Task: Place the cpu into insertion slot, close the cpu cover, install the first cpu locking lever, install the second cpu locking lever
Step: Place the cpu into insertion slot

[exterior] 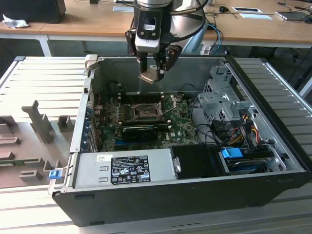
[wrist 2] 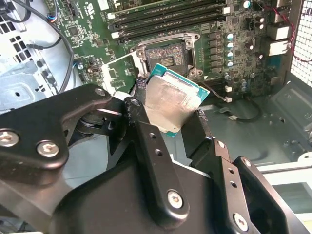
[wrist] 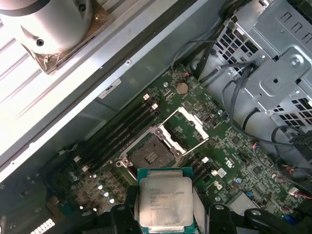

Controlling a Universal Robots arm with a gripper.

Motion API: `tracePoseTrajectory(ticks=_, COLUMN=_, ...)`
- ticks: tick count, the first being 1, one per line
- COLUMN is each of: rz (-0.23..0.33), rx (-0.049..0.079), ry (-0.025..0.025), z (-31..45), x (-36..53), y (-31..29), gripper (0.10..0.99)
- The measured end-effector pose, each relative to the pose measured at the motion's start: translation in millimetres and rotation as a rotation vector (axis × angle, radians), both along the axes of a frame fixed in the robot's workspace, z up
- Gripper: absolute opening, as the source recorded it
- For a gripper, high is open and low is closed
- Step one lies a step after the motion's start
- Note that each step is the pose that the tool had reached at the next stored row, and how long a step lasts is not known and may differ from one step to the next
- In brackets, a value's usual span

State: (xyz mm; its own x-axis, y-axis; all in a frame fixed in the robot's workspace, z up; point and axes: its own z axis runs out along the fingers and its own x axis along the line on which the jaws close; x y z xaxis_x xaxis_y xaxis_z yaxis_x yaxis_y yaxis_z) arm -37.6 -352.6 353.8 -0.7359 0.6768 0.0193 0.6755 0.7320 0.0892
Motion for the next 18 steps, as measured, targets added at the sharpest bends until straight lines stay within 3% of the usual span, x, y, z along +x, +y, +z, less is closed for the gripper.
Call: tracePoseTrajectory(ticks=18, rz=-0.066, rx=0.000, ry=0.0000, z=-2.4, x=0.0, y=0.0, gripper=0.533)
